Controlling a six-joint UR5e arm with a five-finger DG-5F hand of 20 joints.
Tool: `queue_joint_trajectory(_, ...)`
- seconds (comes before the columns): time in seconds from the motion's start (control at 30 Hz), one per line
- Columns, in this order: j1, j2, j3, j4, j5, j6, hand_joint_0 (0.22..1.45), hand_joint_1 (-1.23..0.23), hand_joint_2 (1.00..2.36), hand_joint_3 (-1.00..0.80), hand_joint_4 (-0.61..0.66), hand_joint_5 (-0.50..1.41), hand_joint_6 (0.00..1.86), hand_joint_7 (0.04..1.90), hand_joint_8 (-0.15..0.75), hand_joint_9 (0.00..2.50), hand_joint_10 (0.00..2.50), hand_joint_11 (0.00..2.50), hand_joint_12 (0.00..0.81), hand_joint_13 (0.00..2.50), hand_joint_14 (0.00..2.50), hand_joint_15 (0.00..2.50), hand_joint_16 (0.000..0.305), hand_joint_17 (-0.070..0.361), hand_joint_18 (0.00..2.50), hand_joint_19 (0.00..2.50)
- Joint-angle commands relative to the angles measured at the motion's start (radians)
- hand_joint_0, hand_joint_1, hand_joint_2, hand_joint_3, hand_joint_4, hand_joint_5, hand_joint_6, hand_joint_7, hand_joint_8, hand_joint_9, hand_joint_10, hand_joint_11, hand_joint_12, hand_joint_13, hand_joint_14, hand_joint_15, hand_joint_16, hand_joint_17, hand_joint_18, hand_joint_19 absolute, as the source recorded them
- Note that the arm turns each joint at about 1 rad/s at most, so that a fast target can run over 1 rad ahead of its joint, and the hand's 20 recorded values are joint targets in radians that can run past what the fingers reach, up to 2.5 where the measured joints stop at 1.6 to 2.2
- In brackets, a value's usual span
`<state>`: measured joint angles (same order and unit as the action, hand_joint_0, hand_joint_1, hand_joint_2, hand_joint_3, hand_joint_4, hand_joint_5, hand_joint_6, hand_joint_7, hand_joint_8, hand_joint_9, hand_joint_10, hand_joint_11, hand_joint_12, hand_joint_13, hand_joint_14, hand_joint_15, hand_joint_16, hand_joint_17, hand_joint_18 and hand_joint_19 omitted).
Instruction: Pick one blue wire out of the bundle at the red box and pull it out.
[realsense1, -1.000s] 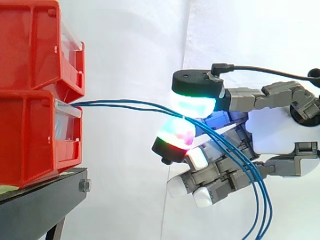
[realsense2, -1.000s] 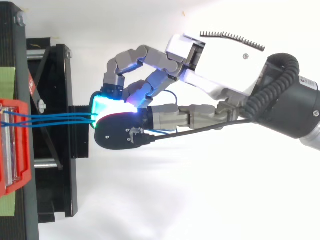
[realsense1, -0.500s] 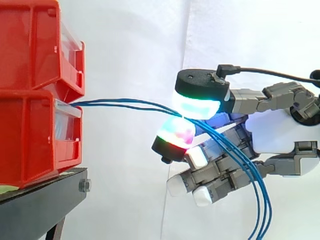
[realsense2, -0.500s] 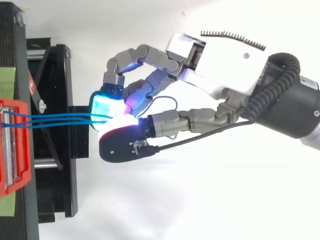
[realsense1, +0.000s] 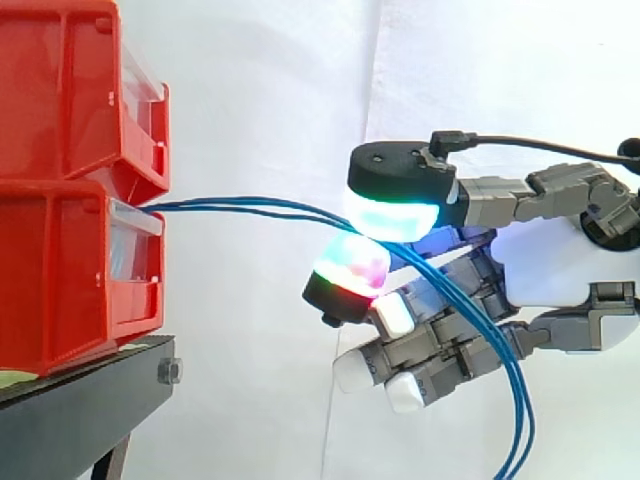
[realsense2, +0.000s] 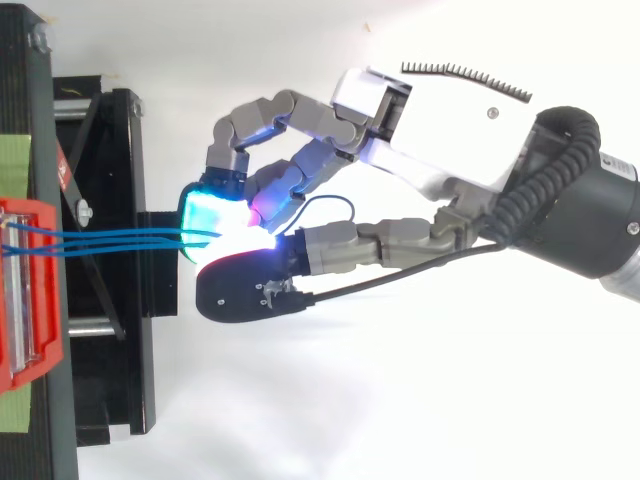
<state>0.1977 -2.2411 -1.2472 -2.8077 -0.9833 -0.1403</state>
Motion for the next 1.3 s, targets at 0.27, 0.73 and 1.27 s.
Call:
queue_joint_trajectory(0.27, 0.0, 0.002, 0.005, -0.004, 0.0, 0.001, 0.7, -0.93, 1.01, -0.32, 0.25, -0.21, 0.93, 0.96, 0.371, 0.86, 0.02, 0.67, 0.444, 0.75, 0.01, 0.33, 0.06, 0.135, 0.77, 0.33)
queue_joint_trajectory(0.73, 0.0, 0.002, 0.005, -0.015, 0.0, 0.002, 0.58, -0.67, 1.01, -0.37, 0.26, -0.17, 0.9, 1.03, 0.401, 1.02, 0.01, 0.64, 0.459, 0.8, 0.01, 0.36, 0.06, 0.135, 0.77, 0.44)
queue_joint_trajectory(1.27, 0.002, 0.003, 0.006, -0.018, 0.0, 0.002, 0.67, -0.86, 1.01, -0.27, 0.23, -0.21, 0.92, 0.96, 0.369, 0.85, 0.01, 0.66, 0.448, 0.78, 0.01, 0.35, 0.06, 0.135, 0.79, 0.36)
